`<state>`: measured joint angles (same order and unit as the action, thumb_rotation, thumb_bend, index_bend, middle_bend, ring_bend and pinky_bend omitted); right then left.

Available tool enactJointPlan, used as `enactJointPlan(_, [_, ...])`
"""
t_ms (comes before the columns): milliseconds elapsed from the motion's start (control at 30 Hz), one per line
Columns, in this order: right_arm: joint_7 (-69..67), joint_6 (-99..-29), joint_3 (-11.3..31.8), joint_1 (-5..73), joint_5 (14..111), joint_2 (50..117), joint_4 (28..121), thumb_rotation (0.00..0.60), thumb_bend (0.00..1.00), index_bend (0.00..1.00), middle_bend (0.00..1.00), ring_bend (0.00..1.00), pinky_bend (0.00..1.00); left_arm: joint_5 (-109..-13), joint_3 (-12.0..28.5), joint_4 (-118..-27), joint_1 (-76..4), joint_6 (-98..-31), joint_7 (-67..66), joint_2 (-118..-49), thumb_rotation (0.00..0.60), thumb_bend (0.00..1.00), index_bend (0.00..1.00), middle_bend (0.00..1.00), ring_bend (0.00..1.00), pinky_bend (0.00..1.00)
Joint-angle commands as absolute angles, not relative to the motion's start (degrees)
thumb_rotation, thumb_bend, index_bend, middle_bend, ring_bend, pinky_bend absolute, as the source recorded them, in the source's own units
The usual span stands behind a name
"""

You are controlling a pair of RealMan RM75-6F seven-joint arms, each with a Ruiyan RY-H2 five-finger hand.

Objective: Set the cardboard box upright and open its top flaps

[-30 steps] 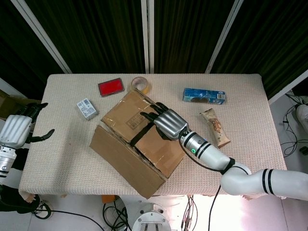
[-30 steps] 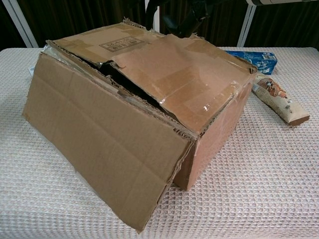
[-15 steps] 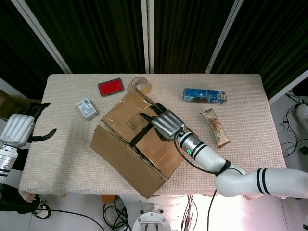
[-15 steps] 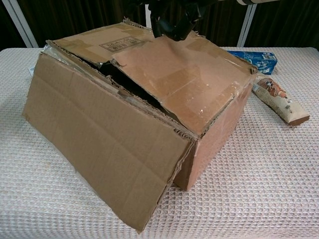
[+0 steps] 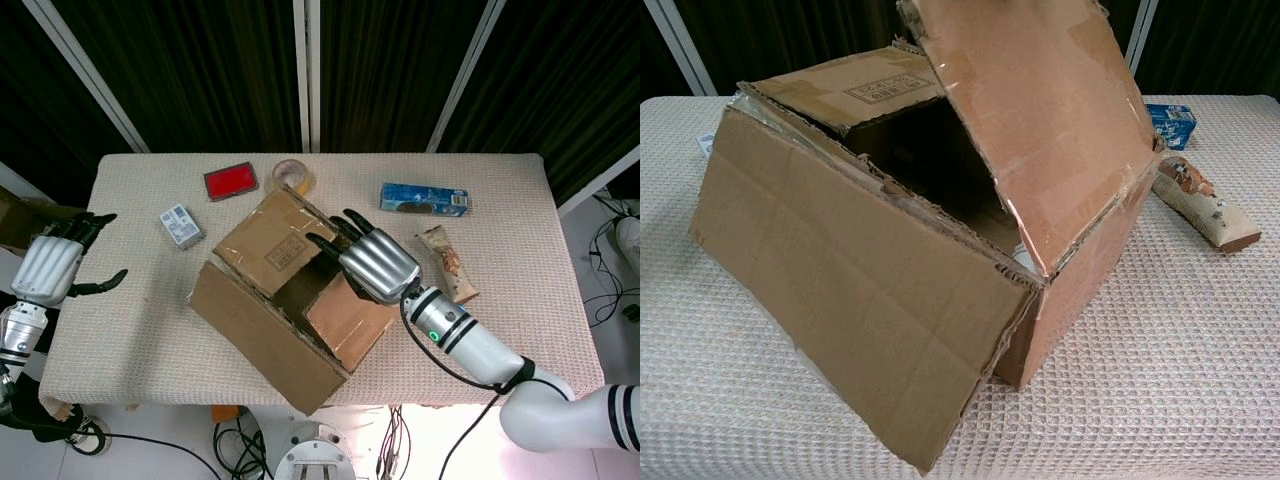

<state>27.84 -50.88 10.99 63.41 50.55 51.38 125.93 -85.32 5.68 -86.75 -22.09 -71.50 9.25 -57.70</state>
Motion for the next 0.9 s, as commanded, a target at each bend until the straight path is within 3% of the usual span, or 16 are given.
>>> enactJointPlan(33, [24.0,-52.9,10.8,57.7,58.5,43.6,132.2,0.6,0.78,0.0,0.56,0.04,0.0,-85.3,5.7,-87.7,-22.3,-71.2,8.1,-57.5,0.207,0.24,0.11,0.18,0.12,0.27])
enactJointPlan(300, [13.1,-57.4,5.9,43.7,82.6,33.6,135.0,0.6,0.78,0.0,0.57,0.05,0.0,-85.1,5.7,-89.3,-23.2,-70.1,5.7,-58.3,0.21,0.24,0.11,0.18,0.12,0.27])
enactJointPlan(633, [-1.6,-67.2,-2.7,29.4,106.4,26.7,131.4,0.6,0.78,0.0,0.58,0.09,0.0,-86.8,5.8,-90.6,-24.0,-71.0,3.7,-59.0,0.211,0.24,0.11,0.19,0.12,0.27])
enactJointPlan(900, [-10.2,-86.2,-4.9,19.4,116.6,23.1,124.4,0.6,0.78,0.0,0.56,0.09,0.0,-86.4,6.1,-92.5,-23.7,-72.0,1.5,-58.9,0.198,0.23,0.11,0.19,0.12,0.27])
